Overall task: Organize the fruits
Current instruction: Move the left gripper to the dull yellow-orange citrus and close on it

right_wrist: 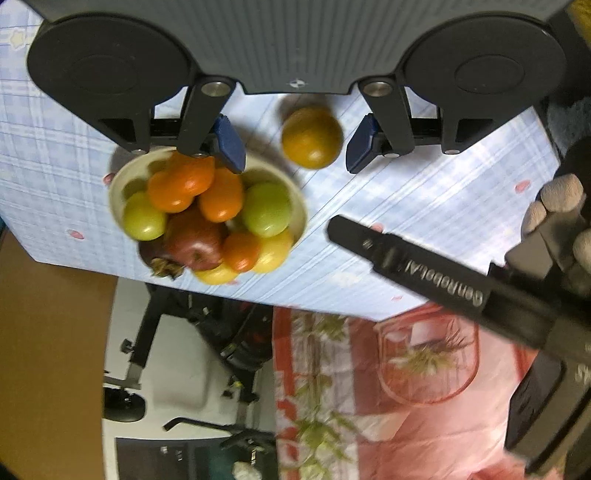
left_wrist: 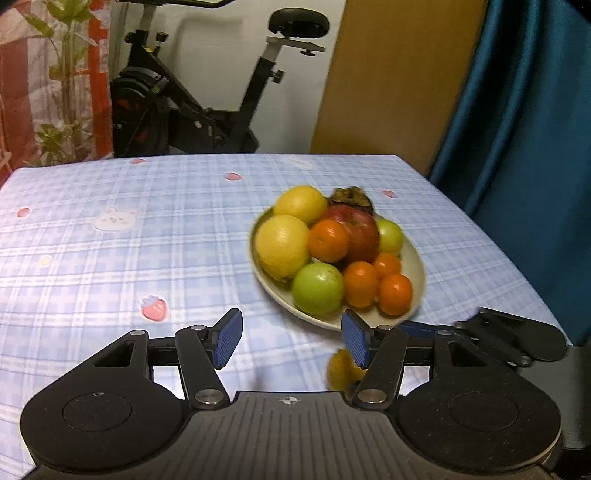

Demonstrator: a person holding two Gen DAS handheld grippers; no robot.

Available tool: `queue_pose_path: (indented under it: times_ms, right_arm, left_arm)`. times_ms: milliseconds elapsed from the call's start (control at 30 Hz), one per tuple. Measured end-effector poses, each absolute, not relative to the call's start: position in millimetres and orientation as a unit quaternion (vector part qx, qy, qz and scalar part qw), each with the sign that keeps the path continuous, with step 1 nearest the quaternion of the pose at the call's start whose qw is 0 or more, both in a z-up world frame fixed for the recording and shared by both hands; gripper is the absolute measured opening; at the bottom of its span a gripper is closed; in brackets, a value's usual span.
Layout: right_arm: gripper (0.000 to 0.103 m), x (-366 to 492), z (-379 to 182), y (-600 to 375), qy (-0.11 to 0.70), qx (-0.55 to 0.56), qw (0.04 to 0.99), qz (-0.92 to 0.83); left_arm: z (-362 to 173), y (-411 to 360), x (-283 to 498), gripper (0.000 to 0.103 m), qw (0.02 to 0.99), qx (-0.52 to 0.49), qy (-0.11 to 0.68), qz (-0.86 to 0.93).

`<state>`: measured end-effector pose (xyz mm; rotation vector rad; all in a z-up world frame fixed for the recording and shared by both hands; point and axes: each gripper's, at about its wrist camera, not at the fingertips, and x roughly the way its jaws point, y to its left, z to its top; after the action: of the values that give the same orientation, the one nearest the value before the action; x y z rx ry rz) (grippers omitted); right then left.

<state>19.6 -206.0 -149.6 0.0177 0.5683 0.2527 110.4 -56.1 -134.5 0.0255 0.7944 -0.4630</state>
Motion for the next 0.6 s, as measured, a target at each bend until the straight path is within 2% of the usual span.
queue_pose_path:
  times_ms: [200,333,600]
  right_arm:
    - [0.063,24,-158,-203,0.298,0.014,0.945,0.132]
    - [0.057,26,-162,-203,0.305,0.021,0.942,0.138]
    - [0.054,27,-167,-200,0.315,0.028,0.937,0.147]
  left_arm:
    - [-142,-63,107,0.062,0.884,0.008,0.396,-0.250]
    - [-151,-64,110,0.062,0.874,-0.001,0.411,-0.260]
    - [-165,-71,112,0.062,0.863,-0.007,0.430,-0.267]
